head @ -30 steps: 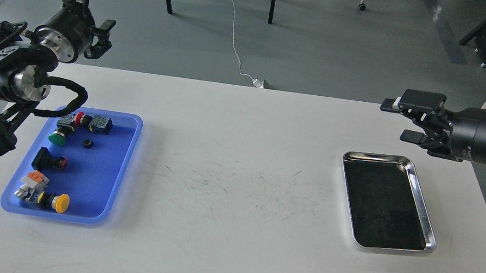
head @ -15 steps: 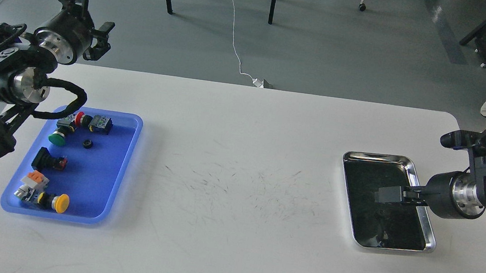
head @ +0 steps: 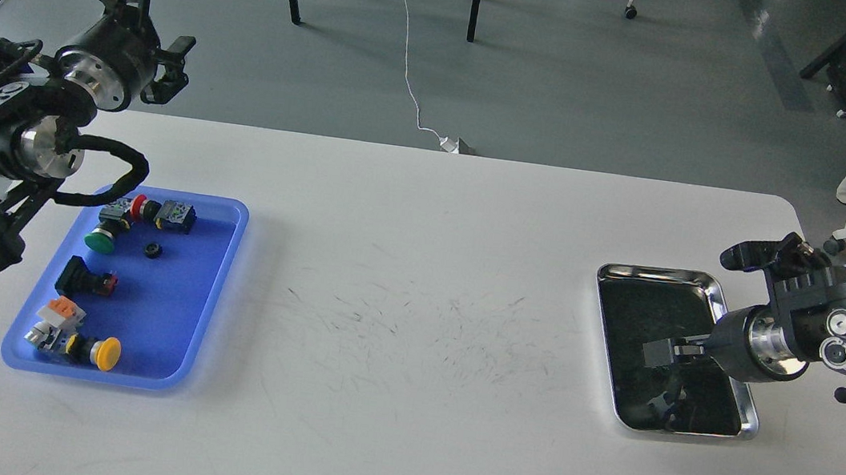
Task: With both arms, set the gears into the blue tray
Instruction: 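Reach the right gripper into the steel tray and grasp another black part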
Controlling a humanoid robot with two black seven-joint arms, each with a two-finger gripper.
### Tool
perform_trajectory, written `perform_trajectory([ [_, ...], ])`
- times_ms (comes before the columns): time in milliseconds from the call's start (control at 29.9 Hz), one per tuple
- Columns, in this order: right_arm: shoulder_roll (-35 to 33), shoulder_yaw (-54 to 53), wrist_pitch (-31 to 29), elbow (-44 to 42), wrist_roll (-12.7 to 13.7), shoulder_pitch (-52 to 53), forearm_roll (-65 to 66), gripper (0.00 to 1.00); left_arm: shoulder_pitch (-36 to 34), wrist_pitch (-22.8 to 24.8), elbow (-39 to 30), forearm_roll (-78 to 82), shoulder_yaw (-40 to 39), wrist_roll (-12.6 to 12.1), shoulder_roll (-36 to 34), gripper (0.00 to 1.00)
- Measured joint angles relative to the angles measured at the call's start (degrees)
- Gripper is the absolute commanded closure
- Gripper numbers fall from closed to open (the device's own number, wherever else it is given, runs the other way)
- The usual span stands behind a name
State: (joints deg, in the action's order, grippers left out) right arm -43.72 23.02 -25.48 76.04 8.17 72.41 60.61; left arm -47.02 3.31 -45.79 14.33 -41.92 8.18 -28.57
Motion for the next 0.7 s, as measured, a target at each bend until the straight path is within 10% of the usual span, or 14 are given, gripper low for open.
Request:
perform_trajectory([
  [701, 4.53, 0.89, -0.37, -4.67, -0.16, -1.71, -0.07, 0.55, -0.03, 0.03, -0.09, 0.00, -0.07, 0.00, -0.33, 0.02],
])
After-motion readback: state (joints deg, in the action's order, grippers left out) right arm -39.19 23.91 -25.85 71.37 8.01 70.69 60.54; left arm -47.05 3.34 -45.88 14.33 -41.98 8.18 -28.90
